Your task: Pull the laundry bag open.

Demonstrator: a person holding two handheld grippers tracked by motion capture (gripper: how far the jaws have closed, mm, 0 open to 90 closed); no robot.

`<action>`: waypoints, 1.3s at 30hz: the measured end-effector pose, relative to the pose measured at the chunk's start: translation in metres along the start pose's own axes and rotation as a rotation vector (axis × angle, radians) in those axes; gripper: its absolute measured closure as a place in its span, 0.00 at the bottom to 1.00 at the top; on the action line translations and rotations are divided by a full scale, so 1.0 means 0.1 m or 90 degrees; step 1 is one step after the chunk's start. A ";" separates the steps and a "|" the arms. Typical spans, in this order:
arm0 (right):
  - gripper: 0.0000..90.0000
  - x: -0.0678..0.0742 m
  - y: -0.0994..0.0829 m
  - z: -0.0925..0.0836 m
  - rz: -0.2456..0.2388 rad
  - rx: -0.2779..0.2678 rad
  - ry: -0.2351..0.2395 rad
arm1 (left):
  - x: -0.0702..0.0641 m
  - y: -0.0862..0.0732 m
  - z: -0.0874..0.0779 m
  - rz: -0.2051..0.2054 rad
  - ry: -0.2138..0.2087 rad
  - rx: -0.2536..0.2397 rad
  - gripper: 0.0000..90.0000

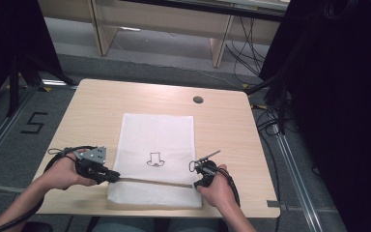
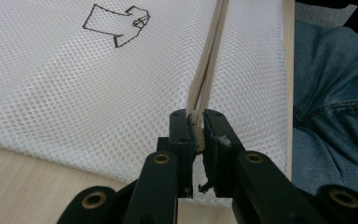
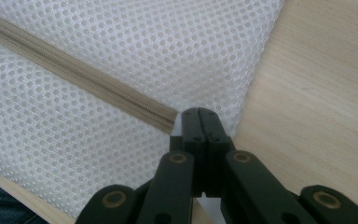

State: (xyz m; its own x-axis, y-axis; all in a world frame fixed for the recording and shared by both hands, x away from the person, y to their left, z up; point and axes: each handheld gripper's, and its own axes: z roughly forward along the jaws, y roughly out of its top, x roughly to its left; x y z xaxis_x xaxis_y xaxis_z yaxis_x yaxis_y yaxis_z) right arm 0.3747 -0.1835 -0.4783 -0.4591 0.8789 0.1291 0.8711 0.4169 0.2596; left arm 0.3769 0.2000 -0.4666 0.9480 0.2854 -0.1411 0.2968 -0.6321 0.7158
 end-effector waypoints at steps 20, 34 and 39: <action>1.00 0.00 0.00 0.00 0.004 0.000 -0.003 | 0.02 -0.07 -0.05 -0.010 0.023 0.032 0.91; 1.00 -0.01 0.00 0.00 -0.003 -0.001 -0.002 | 0.03 -0.08 -0.04 0.002 0.045 0.081 0.91; 1.00 -0.02 0.00 0.00 -0.002 -0.001 0.000 | 0.03 -0.09 -0.03 0.003 0.048 0.090 0.91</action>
State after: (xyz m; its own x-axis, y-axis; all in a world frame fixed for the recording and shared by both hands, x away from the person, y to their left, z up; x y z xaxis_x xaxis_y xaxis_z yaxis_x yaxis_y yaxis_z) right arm 0.3755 -0.1848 -0.4789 -0.4624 0.8773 0.1288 0.8691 0.4197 0.2616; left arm 0.3769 0.2087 -0.4717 0.9393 0.3329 -0.0824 0.3114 -0.7271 0.6118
